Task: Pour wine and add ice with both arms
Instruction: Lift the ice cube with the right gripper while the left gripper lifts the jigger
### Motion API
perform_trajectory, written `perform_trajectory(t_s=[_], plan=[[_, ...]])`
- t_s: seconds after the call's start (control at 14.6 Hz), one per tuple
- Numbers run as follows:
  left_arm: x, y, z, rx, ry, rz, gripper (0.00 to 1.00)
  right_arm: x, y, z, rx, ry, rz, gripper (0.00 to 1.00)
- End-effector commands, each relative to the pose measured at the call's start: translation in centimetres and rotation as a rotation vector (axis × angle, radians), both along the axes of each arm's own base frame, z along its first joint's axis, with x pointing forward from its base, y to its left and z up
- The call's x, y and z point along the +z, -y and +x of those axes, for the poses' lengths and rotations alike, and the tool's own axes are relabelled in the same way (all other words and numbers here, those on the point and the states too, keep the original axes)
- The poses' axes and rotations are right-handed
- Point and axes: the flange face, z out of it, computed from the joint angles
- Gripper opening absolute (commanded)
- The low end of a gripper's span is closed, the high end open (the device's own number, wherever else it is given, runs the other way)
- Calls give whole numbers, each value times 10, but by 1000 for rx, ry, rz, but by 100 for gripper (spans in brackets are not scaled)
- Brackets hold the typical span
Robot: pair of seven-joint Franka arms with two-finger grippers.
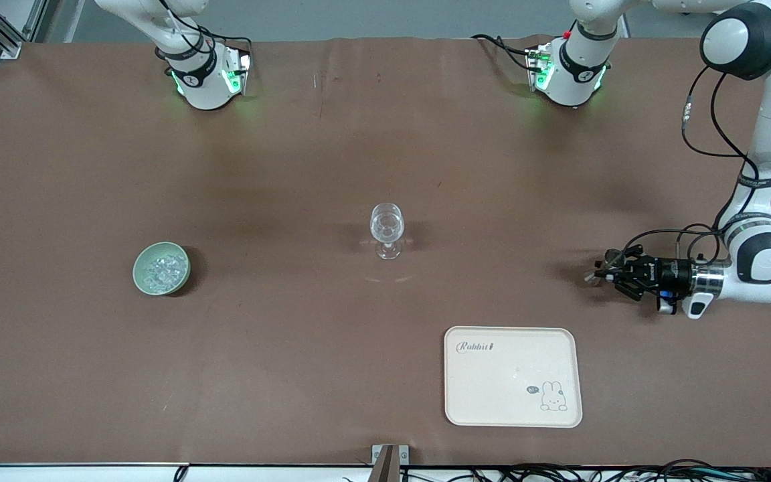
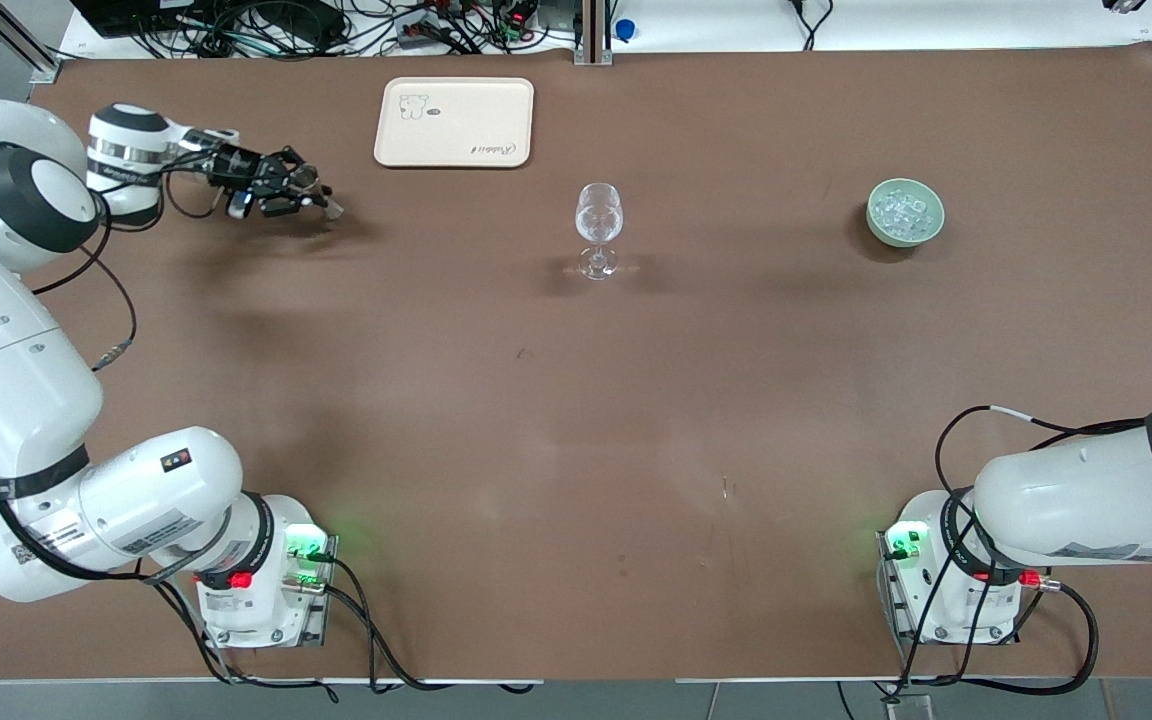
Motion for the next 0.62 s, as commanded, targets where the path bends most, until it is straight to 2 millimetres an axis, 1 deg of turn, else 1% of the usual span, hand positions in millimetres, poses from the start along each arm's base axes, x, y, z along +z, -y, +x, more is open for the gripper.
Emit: perform_trajectory(t_s=[0.0,0.07,0.14,0.21,0.27,0.34,0.48,0.55], plan=[[19,44,11,-47,13,1,1,4,0,-1,15,-3,-12,0],[27,61,15,-65,28,11,1,4,1,-2,12,-3,-12,0],[29,76,18,-61,10,11,1,4,3,-2,9,-3,-12,0],[35,90,21,-37,-27,-5,1,4,6,-2,5,-2,-9,0],[42,101,24,-20,-62,-15,1,4,0,-1,18,0,-6,0],[55,121,27,-29,-73,-12,1,4,1,-1,18,3,-5,0],[72,149,32,-22,-106,0,1,4,-6,0,30,1,-7,0],[81,169,34,-15,-127,2,1,4,-6,0,30,1,-8,0]])
